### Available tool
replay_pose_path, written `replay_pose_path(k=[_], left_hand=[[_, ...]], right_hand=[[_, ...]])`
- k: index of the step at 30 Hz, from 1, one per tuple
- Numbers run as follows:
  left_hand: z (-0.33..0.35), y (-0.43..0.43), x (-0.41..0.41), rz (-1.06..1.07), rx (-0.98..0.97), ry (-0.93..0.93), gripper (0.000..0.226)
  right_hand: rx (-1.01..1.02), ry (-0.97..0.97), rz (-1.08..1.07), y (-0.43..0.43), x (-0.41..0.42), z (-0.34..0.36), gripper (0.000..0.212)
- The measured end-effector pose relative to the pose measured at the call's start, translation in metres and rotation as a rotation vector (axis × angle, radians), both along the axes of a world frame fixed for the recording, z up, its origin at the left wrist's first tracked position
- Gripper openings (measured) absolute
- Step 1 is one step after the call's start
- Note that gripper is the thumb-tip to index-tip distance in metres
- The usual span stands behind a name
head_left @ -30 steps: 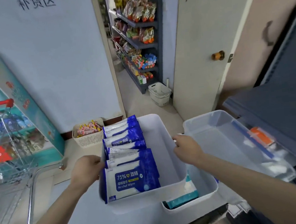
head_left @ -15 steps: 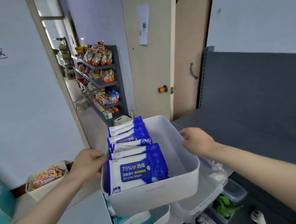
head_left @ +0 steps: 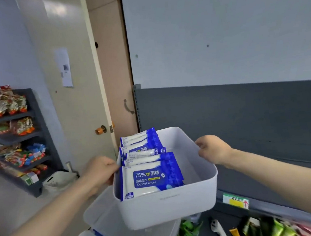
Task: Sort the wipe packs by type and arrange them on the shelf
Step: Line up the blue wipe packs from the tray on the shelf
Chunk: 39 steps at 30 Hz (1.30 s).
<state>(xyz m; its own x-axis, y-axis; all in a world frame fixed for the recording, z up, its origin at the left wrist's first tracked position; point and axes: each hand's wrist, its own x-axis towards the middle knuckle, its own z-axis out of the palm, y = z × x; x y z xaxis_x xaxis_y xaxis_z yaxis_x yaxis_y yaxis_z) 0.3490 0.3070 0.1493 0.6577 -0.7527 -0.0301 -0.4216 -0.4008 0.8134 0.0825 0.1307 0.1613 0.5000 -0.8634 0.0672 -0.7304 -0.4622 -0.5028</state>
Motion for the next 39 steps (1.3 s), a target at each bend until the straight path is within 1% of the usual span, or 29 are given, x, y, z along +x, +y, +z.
replay_pose_path(k=[1,5,13,20,27,31,39], left_hand=[[0.002,-0.011,-0.003,-0.028,-0.012,0.012,0.029],[0.008,-0.049,-0.023,-0.165,-0.042,0.034,0.019],[0.01,-0.106,-0.101,-0.454,-0.023,0.052,0.021],[0.008,-0.156,-0.194,-0.661,0.028,0.028,0.022],[-0.002,-0.212,-0.306,-0.799,0.042,0.002,0.018],[-0.009,-0.24,-0.374,-0.84,0.049,-0.022,0.015],[-0.028,-0.282,-0.484,-0.878,0.07,0.036,0.015]], right_hand=[[-0.012,0.004,-0.04,-0.001,-0.01,0.003,0.032],[-0.035,-0.003,-0.193,0.001,-0.054,0.01,0.033],[-0.043,0.034,-0.468,0.023,-0.153,0.003,0.035],[-0.054,0.039,-0.669,0.041,-0.245,-0.002,0.031],[-0.04,0.064,-0.803,0.035,-0.352,-0.001,0.035],[-0.031,0.071,-0.864,0.022,-0.414,-0.007,0.038],[-0.006,0.09,-0.917,-0.012,-0.524,-0.021,0.041]])
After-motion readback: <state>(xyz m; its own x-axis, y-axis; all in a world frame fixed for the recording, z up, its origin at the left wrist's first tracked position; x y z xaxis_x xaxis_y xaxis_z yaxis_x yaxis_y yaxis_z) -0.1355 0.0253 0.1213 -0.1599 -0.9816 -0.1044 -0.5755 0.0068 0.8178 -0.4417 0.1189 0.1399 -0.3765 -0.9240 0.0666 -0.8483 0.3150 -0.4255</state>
